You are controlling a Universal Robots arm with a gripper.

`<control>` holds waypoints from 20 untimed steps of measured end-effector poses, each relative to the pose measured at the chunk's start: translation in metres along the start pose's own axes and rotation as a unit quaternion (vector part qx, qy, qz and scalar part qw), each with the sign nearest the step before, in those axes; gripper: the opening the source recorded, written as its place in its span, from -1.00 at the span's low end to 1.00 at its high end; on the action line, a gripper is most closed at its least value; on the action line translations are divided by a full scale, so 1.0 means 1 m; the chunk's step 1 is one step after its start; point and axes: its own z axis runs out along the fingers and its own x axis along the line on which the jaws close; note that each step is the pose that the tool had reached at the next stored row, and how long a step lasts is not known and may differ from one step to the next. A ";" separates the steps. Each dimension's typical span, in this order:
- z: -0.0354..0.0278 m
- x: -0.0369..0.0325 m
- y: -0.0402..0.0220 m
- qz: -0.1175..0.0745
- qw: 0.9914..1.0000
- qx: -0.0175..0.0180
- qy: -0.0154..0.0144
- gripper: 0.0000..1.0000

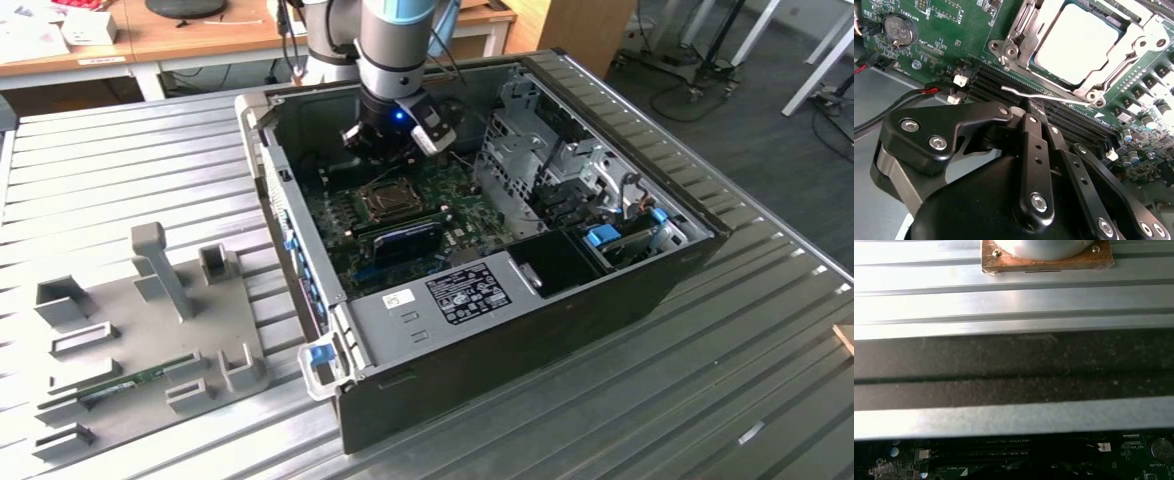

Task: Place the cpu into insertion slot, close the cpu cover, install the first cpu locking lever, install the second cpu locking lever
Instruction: 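Install the first cpu locking lever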

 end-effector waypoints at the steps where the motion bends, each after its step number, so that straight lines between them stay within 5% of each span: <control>1: -0.0012 -0.0001 0.0003 0.000 1.000 -0.001 0.000 -0.79; 9: -0.0047 -0.0002 0.0011 0.000 1.000 -0.007 0.000 -0.79; 12: -0.0046 -0.0002 0.0011 0.001 1.000 -0.015 0.000 -0.79; 20: -0.0086 -0.0004 0.0020 0.001 1.000 -0.016 0.000 -0.79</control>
